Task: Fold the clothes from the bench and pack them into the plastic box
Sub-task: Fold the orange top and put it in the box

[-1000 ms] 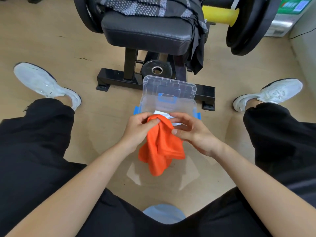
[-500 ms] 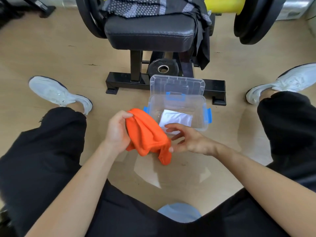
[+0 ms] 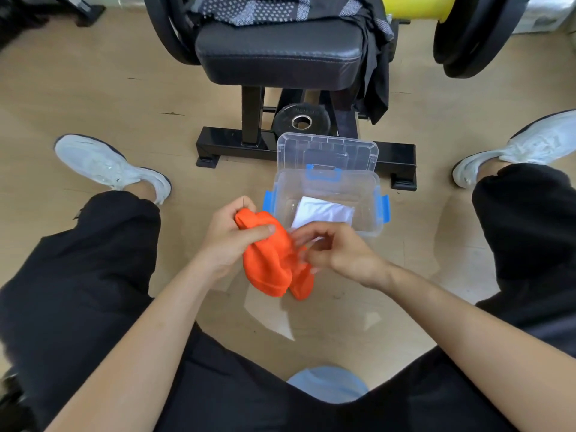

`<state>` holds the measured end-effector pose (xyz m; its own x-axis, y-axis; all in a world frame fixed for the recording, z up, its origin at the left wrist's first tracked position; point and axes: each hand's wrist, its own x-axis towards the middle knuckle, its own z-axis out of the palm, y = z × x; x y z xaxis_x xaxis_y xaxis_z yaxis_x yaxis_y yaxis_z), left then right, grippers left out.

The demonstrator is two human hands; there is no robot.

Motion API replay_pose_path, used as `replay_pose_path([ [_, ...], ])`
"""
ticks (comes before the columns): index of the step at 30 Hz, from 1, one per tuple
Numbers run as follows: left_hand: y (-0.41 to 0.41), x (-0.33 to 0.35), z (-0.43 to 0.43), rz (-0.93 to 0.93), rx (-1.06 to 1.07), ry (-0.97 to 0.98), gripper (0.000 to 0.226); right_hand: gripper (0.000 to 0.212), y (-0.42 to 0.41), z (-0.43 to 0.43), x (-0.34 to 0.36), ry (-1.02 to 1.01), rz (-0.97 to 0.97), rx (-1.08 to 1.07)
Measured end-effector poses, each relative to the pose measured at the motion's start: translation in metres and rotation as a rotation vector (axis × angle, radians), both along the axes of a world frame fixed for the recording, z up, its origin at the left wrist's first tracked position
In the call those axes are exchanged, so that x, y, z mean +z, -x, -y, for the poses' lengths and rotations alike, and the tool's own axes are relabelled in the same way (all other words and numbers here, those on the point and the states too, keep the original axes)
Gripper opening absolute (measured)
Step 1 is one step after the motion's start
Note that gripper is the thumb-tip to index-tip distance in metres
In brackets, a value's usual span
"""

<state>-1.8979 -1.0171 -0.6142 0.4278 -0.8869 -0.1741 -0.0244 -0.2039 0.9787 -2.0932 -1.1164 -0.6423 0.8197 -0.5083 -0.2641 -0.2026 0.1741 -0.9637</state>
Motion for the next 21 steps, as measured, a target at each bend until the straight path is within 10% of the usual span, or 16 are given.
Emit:
replay_pose_path([
  [6, -0.023, 0.039, -0.011, -0.002, -0.213, 0.053, 0.032, 0.075, -0.013, 0.021, -0.046, 0.282, -0.233, 0.098],
  [12, -0.04, 0.058, -0.016, -0.082, -0.065, 0.194, 0.031, 0.011, -0.032, 0.017, -0.068, 0.334, -0.252, 0.227],
  [21, -0.018, 0.0, -0.009, 0.422, -0.326, -0.207, 0.075, 0.01, 0.0, 0.036, 0.013, 0.218, -0.101, 0.13],
])
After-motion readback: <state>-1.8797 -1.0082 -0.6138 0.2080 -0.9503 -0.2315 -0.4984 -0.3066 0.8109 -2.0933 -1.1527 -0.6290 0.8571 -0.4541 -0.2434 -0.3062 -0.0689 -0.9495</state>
